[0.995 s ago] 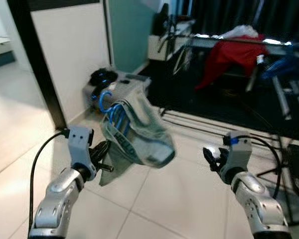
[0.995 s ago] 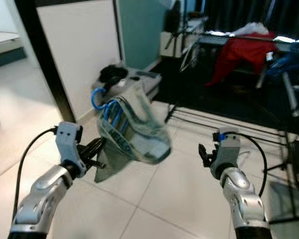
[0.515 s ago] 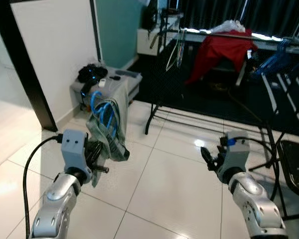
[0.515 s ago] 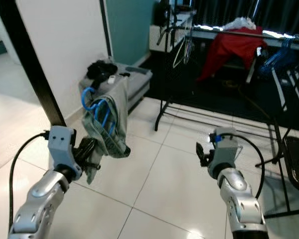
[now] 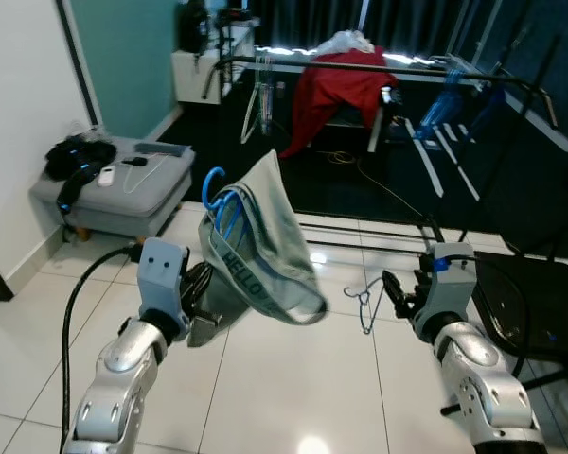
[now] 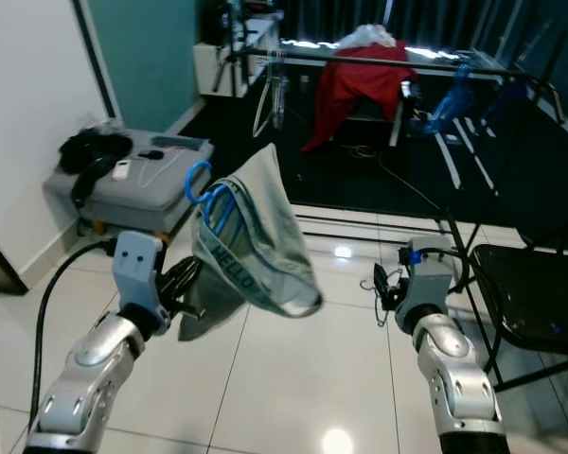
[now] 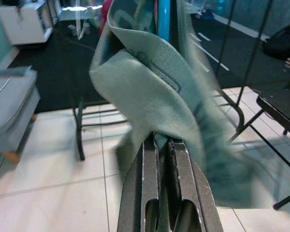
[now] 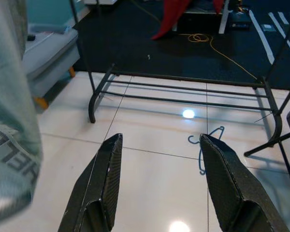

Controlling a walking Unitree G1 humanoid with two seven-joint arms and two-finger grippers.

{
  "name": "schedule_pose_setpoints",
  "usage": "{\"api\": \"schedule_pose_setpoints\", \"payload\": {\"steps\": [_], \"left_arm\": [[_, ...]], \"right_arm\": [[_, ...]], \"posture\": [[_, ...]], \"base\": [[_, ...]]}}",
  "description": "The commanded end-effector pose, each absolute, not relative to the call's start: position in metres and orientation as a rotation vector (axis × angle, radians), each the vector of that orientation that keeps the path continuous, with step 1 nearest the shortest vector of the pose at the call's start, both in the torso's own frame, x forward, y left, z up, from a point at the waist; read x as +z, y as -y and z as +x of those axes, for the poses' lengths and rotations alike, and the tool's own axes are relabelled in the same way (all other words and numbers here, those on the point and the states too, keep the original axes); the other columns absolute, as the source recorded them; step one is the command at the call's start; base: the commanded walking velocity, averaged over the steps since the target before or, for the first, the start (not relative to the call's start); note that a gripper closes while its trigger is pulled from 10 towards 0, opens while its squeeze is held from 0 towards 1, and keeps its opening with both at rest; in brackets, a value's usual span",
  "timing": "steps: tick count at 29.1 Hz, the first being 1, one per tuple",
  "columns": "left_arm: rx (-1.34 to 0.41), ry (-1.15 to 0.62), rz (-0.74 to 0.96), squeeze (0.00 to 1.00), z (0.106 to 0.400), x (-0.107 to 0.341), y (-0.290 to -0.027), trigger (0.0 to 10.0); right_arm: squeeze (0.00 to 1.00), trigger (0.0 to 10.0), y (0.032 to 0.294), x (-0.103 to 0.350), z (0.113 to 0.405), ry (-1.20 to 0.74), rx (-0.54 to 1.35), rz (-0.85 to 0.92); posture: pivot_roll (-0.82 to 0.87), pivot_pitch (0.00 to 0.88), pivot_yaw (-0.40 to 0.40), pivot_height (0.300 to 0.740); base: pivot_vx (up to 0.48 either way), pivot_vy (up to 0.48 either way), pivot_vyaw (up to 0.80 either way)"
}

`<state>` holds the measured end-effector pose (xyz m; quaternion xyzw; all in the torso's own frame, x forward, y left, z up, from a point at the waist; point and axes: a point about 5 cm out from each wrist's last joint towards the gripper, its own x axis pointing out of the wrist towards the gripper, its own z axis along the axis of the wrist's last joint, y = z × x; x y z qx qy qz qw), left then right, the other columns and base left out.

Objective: Hang hanger

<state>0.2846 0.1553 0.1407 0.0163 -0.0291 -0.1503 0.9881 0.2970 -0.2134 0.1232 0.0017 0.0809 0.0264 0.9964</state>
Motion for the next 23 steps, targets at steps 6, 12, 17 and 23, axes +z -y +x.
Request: {"api": "schedule_pose_setpoints", "payload": {"steps": [6, 12, 17, 23], "left_arm": [[-0.338, 0.076, 0.057, 0.0, 0.289, 0.146, -0.147, 10.0], [-0.332, 0.062, 0.106, 0.0, 0.295, 0.152, -0.136, 10.0], [-0.35, 0.043, 0.112, 0.0, 0.298, 0.151, -0.127, 10.0], [-0.372, 0.037, 0.118, 0.0, 0.299, 0.15, -0.123, 10.0]], "right_arm": [[0.0, 10.0, 0.219, 0.122, 0.298, -0.148, 0.037, 0.012], [0.0, 10.0, 0.217, 0.123, 0.298, -0.132, 0.04, 0.026], [0.0, 10.0, 0.215, 0.124, 0.298, -0.127, 0.046, 0.034], [0.0, 10.0, 0.213, 0.124, 0.3, -0.126, 0.066, 0.028]], "posture": [[-0.08, 0.0, -0.024, 0.74], [-0.09, 0.0, -0.012, 0.74], [-0.09, 0.0, -0.004, 0.74], [-0.09, 0.0, 0.001, 0.74]], "base": [[0.333, 0.0, -0.8], [0.337, 0.0, -0.13], [0.358, 0.0, 0.0], [0.409, 0.0, 0.0]]}}
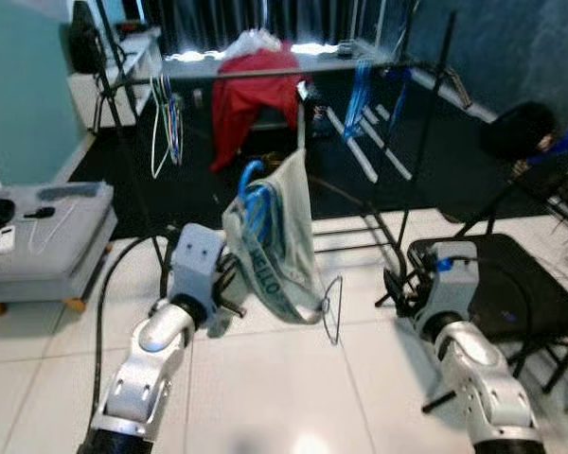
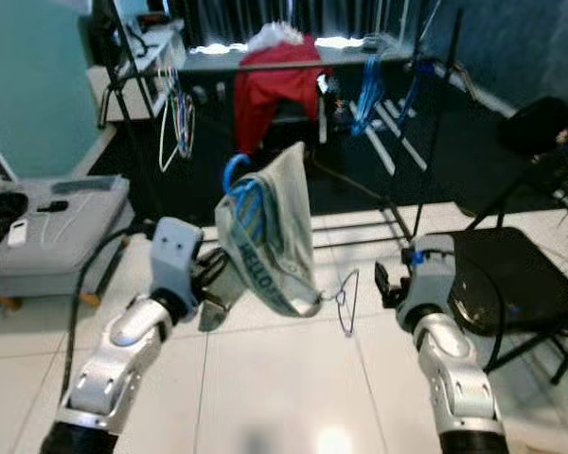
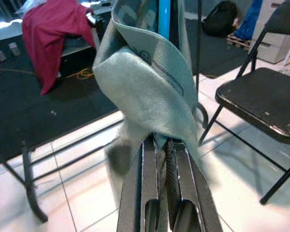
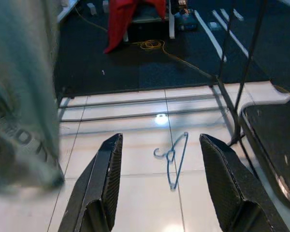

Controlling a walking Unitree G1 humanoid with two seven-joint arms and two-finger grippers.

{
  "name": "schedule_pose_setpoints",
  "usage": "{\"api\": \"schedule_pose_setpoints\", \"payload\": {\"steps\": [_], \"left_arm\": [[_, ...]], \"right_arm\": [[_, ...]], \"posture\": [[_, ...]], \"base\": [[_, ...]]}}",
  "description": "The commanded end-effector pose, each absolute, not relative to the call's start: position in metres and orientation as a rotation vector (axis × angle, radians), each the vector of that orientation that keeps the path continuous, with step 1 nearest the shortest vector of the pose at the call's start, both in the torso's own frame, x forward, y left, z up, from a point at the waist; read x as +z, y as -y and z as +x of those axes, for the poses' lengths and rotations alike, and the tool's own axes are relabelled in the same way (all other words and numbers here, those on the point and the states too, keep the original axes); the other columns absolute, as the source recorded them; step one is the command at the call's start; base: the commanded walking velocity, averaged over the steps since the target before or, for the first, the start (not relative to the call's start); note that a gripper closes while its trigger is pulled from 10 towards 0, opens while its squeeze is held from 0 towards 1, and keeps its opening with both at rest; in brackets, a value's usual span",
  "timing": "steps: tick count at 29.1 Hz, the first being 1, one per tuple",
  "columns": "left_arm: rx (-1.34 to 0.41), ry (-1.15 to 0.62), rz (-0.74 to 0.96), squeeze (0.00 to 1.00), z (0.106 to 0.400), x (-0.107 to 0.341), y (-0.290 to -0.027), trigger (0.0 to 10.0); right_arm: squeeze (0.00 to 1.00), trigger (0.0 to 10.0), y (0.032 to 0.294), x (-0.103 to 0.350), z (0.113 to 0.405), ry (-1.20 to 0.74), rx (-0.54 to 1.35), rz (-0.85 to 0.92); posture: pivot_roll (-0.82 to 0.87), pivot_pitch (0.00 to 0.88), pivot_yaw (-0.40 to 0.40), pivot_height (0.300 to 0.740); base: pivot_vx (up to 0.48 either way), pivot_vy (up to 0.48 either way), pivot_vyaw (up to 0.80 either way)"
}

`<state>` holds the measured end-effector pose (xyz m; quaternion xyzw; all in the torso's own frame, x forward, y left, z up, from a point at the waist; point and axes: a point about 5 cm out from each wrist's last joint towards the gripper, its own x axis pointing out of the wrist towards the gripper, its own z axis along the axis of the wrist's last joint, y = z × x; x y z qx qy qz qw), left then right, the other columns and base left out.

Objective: Hang hanger

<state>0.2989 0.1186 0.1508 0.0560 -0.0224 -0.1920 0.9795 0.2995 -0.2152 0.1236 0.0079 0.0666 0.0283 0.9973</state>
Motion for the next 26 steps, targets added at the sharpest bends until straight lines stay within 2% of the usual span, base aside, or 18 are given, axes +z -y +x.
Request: {"api": "schedule_pose_setpoints", "payload": {"steps": [1, 26], "left_arm": [[-0.378, 0.037, 0.117, 0.0, 0.3, 0.151, -0.122, 10.0], [-0.413, 0.002, 0.121, 0.0, 0.3, 0.153, -0.106, 10.0]], "right_arm": [[0.0, 10.0, 0.212, 0.123, 0.3, -0.124, 0.068, 0.031], [0.0, 10.0, 0.21, 0.124, 0.301, -0.117, 0.084, 0.031]], "posture": [[-0.09, 0.0, 0.004, 0.74], [-0.09, 0.0, 0.001, 0.74]], "base": [[0.428, 0.0, 0.0], [0.461, 0.0, 0.0]]}}
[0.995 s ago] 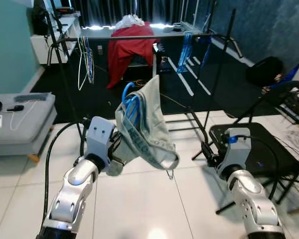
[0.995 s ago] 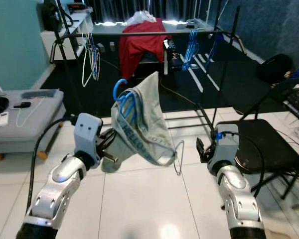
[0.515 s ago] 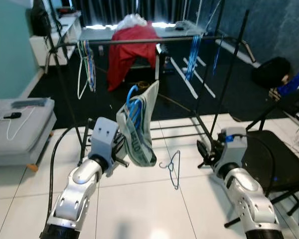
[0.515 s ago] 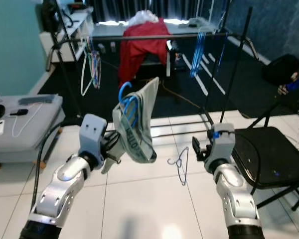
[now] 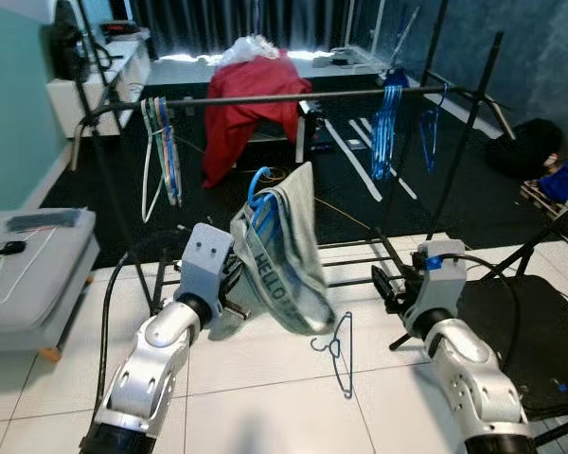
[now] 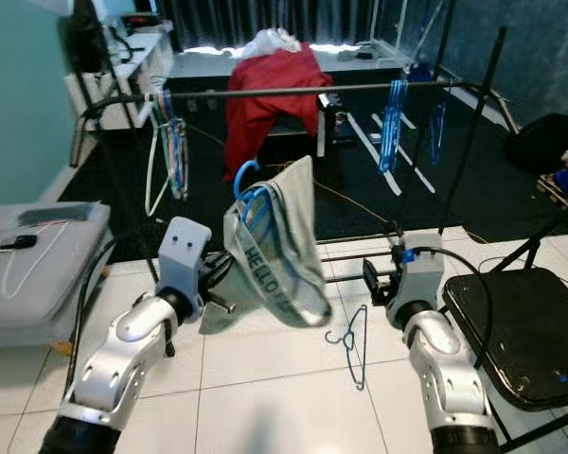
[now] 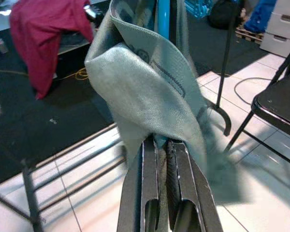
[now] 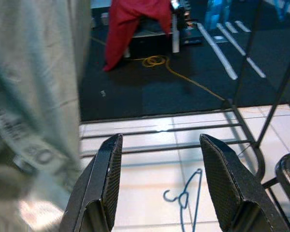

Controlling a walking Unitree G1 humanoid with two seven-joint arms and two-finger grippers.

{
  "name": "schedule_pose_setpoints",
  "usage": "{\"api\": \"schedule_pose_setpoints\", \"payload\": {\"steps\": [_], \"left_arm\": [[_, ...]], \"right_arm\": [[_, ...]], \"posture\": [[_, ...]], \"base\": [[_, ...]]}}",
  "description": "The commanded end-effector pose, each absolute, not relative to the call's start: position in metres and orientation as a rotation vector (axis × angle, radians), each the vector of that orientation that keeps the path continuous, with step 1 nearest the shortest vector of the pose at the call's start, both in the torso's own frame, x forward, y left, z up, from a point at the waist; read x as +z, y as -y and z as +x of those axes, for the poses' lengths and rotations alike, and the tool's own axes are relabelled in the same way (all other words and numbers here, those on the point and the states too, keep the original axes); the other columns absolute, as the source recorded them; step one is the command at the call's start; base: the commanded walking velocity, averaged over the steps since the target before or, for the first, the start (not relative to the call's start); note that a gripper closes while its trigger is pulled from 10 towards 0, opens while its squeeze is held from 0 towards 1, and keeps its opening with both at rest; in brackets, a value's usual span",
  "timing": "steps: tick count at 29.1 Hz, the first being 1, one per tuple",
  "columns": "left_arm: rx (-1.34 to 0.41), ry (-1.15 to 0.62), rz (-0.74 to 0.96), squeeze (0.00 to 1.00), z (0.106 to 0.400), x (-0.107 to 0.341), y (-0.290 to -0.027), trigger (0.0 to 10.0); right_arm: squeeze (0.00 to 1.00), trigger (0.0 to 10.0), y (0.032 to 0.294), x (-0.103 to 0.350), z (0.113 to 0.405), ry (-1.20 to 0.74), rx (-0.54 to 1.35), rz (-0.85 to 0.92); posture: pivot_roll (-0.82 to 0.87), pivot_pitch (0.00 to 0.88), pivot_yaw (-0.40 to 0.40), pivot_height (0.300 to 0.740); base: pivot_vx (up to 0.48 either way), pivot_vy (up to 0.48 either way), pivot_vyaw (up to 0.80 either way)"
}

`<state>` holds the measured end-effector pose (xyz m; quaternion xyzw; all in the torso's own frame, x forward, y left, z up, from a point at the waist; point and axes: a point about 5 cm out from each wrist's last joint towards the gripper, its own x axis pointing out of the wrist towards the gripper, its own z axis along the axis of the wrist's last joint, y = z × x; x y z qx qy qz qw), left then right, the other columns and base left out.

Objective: Hang hanger

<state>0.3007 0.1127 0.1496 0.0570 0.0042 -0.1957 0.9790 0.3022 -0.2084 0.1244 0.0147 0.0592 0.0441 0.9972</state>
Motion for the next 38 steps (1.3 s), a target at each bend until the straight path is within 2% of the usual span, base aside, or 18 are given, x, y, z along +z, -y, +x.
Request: {"api": "schedule_pose_setpoints", "payload": {"steps": [1, 9, 18, 38], "left_arm": [[-0.413, 0.002, 0.121, 0.0, 0.3, 0.153, -0.106, 10.0], [-0.432, -0.004, 0.101, 0.0, 0.299, 0.154, -0.097, 10.0], [-0.371, -0.087, 0.03, 0.0, 0.294, 0.149, -0.084, 10.0], [-0.213, -0.138, -0.038, 0.0, 0.308, 0.153, -0.094, 10.0]], "right_arm": [[0.0, 10.0, 0.21, 0.124, 0.301, -0.117, 0.084, 0.031], [0.0, 10.0, 0.211, 0.123, 0.302, -0.121, 0.092, 0.039], [0.0, 10.0, 0.21, 0.123, 0.302, -0.123, 0.098, 0.034], [0.0, 10.0, 0.207, 0.125, 0.303, -0.123, 0.089, 0.044]], "posture": [[-0.09, 0.0, 0.001, 0.74], [-0.09, 0.0, 0.0, 0.74], [-0.1, 0.0, -0.001, 0.74], [-0.1, 0.005, 0.01, 0.74]], "base": [[0.48, 0.0, 0.0], [0.48, 0.0, 0.0], [0.48, 0.0, 0.0], [0.48, 0.0, 0.0]]}}
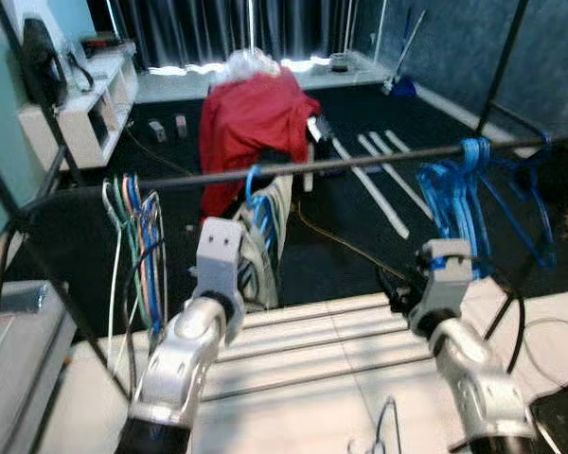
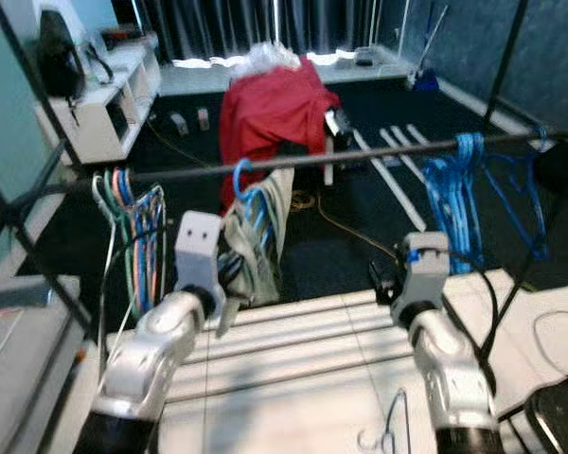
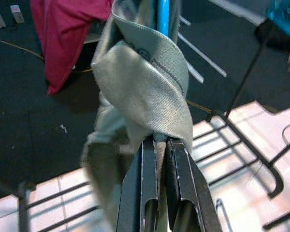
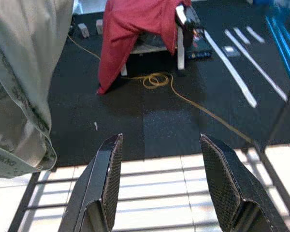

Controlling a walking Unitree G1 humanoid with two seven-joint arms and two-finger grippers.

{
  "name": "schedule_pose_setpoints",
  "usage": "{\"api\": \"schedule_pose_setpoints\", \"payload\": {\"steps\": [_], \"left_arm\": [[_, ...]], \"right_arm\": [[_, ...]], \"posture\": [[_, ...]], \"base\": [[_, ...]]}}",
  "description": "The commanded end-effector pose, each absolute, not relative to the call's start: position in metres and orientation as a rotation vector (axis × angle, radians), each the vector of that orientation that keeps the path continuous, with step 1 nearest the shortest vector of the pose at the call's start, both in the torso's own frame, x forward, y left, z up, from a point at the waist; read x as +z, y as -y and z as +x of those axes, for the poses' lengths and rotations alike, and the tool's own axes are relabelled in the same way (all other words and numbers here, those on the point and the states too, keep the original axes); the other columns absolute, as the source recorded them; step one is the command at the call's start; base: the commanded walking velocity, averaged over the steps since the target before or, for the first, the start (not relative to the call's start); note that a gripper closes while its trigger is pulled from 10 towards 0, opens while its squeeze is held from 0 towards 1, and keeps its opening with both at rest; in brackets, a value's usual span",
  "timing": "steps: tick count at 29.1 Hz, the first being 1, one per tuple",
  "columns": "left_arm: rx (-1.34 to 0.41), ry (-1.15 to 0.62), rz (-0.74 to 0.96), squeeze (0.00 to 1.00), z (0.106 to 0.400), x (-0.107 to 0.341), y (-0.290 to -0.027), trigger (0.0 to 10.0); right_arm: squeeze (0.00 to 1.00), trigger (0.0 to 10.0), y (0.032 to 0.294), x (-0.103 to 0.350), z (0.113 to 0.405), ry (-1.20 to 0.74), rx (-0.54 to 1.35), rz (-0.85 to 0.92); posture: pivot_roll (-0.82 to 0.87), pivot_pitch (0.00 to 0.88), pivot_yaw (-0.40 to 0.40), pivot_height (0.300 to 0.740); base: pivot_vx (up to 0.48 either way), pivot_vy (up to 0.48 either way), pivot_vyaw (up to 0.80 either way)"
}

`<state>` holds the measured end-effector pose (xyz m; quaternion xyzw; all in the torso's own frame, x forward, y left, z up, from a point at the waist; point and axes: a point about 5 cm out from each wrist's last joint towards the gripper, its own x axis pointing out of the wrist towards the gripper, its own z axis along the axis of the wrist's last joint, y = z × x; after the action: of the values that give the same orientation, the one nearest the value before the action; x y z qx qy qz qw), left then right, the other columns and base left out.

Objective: Hang hanger

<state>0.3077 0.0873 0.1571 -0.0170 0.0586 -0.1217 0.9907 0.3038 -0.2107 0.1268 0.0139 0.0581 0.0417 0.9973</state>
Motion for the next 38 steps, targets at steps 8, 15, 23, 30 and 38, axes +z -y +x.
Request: {"api": "schedule_pose_setpoints", "payload": {"steps": [8, 15, 23, 30, 38], "left_arm": [[-0.093, -0.249, -0.064, 0.0, 0.302, 0.138, -0.107, 10.0], [-0.034, -0.319, -0.064, 0.0, 0.294, 0.128, -0.117, 10.0], [-0.012, -0.394, -0.054, 0.4, 0.277, 0.12, -0.123, 10.0], [-0.16, -0.401, -0.009, 1.0, 0.268, 0.12, -0.12, 10.0], [-0.153, 0.002, 0.069, 1.0, 0.249, 0.158, -0.146, 10.0]], "right_arm": [[0.0, 10.0, 0.206, 0.125, 0.302, -0.13, 0.083, 0.054], [0.0, 10.0, 0.206, 0.124, 0.302, -0.132, 0.085, 0.056], [0.0, 10.0, 0.205, 0.124, 0.301, -0.141, 0.09, 0.06], [0.0, 10.0, 0.205, 0.125, 0.301, -0.142, 0.092, 0.067], [0.0, 10.0, 0.207, 0.126, 0.301, -0.141, 0.094, 0.086]], "posture": [[-0.1, 0.007, 0.014, 0.74], [-0.1, 0.01, 0.015, 0.74], [-0.08, 0.024, 0.011, 0.74], [-0.09, 0.027, 0.013, 0.74], [-0.07, 0.043, -0.001, 0.74]], "base": [[0.106, 0.0, 0.0], [0.0, 0.0, 0.0], [0.0, 0.0, 0.0], [0.0, 0.0, 0.0], [0.0, 0.0, 0.0]]}}
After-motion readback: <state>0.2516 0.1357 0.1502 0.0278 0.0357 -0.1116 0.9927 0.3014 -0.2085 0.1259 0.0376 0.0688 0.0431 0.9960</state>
